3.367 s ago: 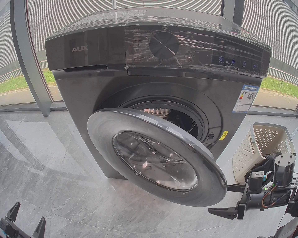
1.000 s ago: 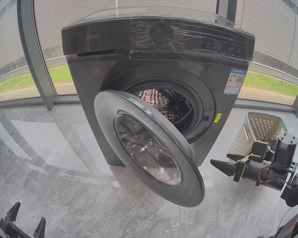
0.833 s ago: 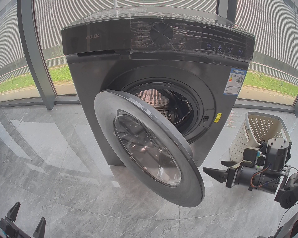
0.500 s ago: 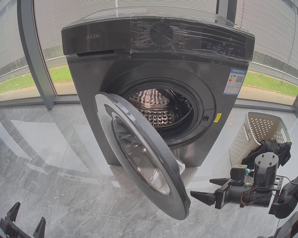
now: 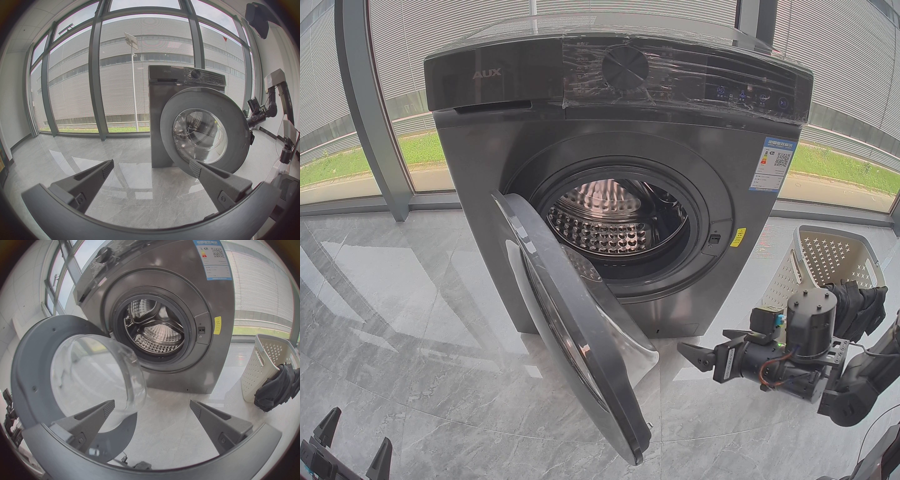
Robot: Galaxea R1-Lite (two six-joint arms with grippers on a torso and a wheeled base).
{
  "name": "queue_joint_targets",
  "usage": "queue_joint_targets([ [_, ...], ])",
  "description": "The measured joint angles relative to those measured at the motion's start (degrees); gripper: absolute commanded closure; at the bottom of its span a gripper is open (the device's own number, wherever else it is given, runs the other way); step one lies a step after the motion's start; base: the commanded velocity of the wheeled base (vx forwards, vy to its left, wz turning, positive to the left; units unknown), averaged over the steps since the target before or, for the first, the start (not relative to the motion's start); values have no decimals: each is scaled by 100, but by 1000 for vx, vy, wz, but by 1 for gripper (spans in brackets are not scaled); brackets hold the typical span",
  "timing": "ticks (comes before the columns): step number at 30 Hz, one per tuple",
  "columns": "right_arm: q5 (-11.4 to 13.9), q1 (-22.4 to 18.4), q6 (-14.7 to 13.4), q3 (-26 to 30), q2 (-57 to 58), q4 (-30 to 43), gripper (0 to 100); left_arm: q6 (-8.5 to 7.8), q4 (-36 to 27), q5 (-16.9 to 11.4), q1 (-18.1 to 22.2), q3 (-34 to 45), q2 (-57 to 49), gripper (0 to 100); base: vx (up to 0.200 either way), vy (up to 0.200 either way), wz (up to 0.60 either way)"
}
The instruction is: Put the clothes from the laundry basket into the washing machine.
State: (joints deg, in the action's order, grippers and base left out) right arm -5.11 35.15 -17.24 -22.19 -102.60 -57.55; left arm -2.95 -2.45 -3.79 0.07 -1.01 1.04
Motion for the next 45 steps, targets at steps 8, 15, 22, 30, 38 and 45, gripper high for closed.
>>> queue_joint_targets([
  [8, -191, -191, -74, -658, -868, -4, 0, -2, -1, 0, 2, 0, 0, 0, 0, 0, 0],
  [15, -204, -39, -72, -816, -1430, -294, 0, -6, 0, -1, -2, 0, 0, 0, 0, 0, 0],
  [22, 44, 291, -60, -575, -1592, -770, 0, -20, 0, 0, 0, 0, 0, 0, 0, 0, 0],
  [30, 238, 477, -52, -492, -1775, -1284, 0, -20, 0, 0, 0, 0, 0, 0, 0, 0, 0],
  [38, 277, 503, 229, -990, -2048, -1221, 0, -16, 0, 0, 0, 0, 0, 0, 0, 0, 0],
  [45, 427, 739, 347, -1172, -2278, -1230, 0, -13, 0, 0, 0, 0, 0, 0, 0, 0, 0],
])
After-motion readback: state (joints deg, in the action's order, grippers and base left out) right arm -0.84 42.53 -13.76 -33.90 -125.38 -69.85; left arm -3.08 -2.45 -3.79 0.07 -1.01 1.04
